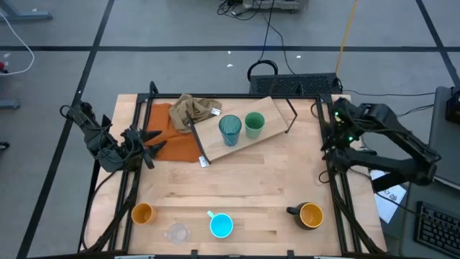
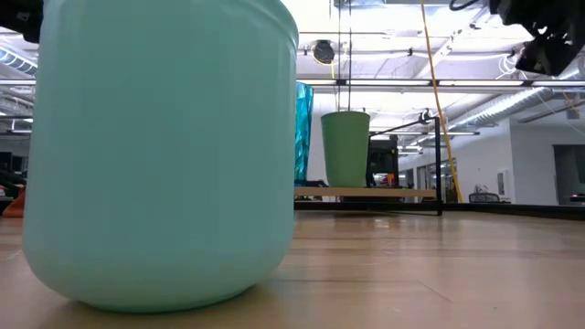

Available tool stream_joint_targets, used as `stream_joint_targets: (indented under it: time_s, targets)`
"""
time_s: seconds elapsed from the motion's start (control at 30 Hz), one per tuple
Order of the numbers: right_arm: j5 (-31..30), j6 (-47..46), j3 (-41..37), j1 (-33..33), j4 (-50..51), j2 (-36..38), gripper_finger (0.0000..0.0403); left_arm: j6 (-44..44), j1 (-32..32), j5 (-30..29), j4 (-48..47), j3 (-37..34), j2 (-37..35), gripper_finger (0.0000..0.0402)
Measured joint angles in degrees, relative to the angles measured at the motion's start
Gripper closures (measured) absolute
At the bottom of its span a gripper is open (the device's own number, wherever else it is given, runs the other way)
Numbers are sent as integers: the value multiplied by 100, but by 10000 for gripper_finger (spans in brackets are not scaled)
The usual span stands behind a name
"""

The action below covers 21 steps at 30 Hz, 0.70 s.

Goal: Stack small to large cups/mugs on shelf
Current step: Put the black mug on the shelf

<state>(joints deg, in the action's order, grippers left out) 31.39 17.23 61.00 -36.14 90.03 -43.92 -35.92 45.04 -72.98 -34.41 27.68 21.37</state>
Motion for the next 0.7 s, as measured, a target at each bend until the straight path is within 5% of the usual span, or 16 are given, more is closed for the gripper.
stream_joint_targets:
  time_s: [0.23, 0.7]
  targets:
    - [173, -24, -28, 949, -54, -83, 198, -88, 0, -546, 54, 0, 0, 172]
    - [362, -1359, -853, 3099, -1780, -253, 202, -300, 0, -826, 79, 2, -1, 172]
